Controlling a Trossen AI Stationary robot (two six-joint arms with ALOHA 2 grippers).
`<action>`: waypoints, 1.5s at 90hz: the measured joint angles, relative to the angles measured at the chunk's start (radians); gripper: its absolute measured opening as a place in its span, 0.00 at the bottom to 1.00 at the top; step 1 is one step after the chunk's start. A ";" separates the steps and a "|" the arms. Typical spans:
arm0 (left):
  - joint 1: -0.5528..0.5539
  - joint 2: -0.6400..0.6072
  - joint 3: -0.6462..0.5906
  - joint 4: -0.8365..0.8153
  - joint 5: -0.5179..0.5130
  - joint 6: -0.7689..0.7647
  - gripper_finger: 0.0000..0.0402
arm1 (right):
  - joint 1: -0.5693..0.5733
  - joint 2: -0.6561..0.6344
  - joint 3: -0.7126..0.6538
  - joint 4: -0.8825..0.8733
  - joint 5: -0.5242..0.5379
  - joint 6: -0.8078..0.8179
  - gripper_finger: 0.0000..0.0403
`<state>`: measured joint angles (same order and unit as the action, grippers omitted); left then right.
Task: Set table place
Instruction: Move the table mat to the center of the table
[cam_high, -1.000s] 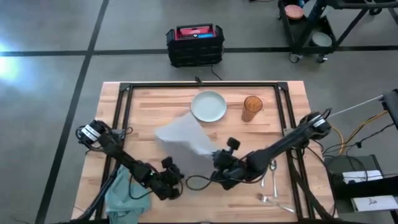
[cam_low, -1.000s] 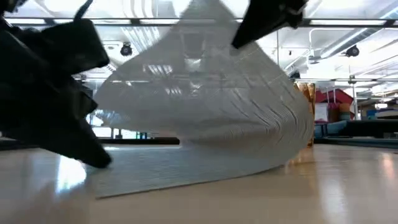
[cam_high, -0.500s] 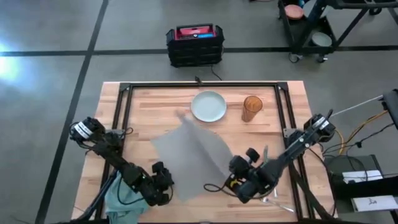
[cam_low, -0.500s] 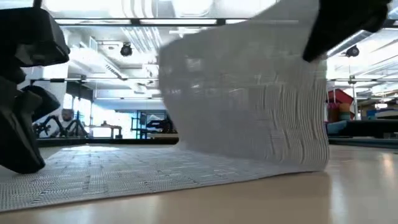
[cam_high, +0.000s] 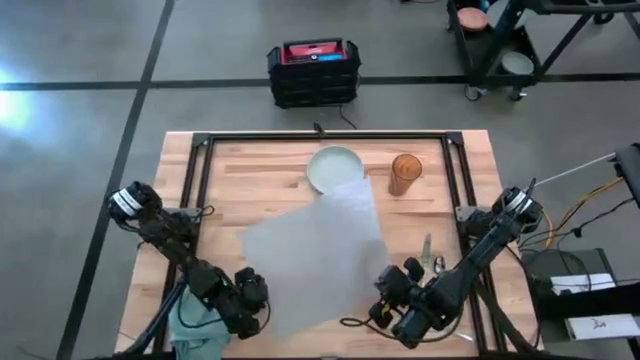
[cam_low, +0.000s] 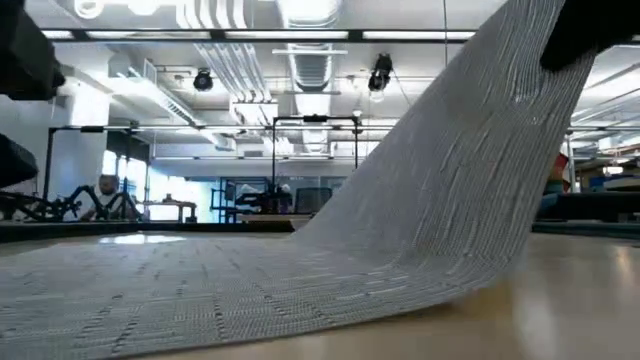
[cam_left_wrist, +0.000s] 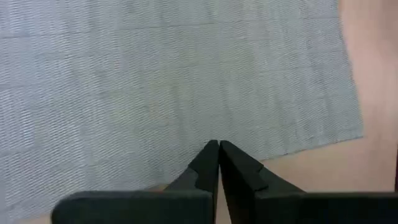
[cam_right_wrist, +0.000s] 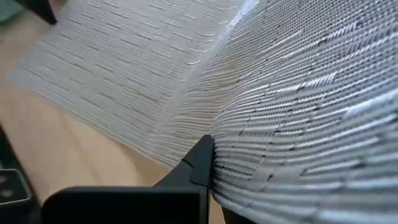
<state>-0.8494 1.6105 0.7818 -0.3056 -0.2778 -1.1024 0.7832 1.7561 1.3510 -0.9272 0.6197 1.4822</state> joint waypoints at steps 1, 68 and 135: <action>-0.001 -0.003 0.000 -0.010 -0.004 -0.007 0.00 | 0.001 0.000 0.000 0.000 0.000 0.001 0.00; -0.002 -0.027 0.066 -0.015 -0.195 -0.001 0.00 | -0.007 -0.045 0.077 -0.015 -0.235 -0.346 0.46; 0.004 0.067 0.048 -0.029 -0.172 -0.024 0.00 | -0.244 0.013 -0.385 0.319 -0.239 -0.519 0.33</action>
<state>-0.8456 1.6779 0.8295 -0.3345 -0.4503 -1.1268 0.5390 1.7696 0.9664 -0.6084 0.3808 0.9634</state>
